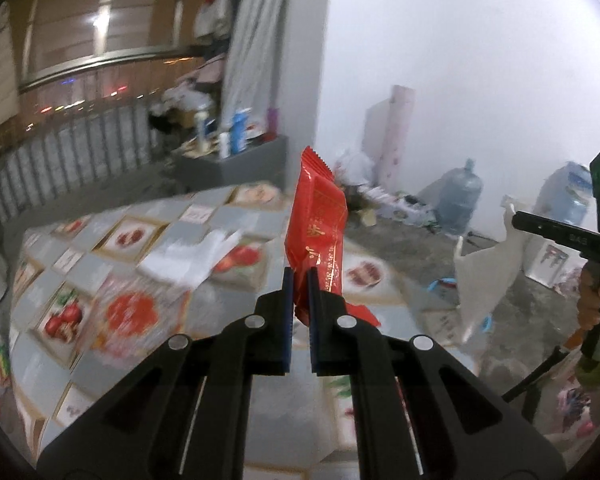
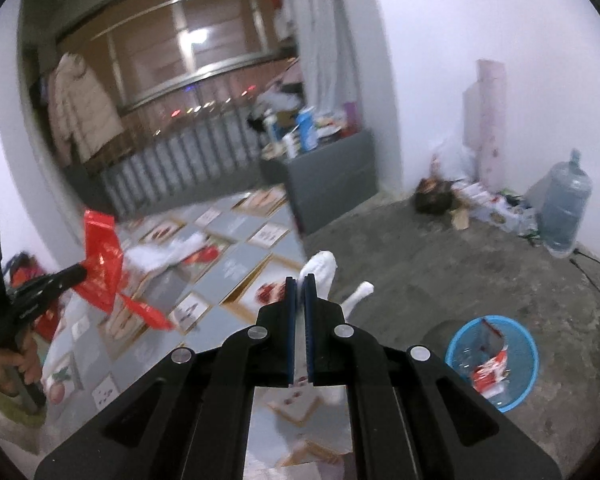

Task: Collect trash
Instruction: 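Carry the red wrapper and white glove to the blue wastebasket, then open both tools over the wastebasket to drop the wrapper and glove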

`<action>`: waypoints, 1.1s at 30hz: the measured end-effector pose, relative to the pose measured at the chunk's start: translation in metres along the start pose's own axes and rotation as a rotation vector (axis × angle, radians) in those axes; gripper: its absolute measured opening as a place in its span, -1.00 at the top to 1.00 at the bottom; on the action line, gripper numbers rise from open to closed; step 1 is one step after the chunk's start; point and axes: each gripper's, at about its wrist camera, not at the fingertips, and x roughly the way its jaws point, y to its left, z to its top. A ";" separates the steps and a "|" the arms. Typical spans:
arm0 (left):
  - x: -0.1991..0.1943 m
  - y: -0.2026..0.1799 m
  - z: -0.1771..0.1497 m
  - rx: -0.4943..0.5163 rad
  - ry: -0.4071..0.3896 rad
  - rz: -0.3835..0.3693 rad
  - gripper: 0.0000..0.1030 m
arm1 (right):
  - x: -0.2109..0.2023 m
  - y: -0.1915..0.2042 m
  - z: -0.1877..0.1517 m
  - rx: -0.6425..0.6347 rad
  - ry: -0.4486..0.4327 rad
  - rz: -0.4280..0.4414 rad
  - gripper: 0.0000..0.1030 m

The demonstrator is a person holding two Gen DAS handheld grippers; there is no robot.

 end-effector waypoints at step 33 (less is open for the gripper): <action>0.354 -0.344 0.006 0.394 0.639 -0.437 0.91 | 0.050 -0.304 -0.054 0.377 0.112 -0.434 0.92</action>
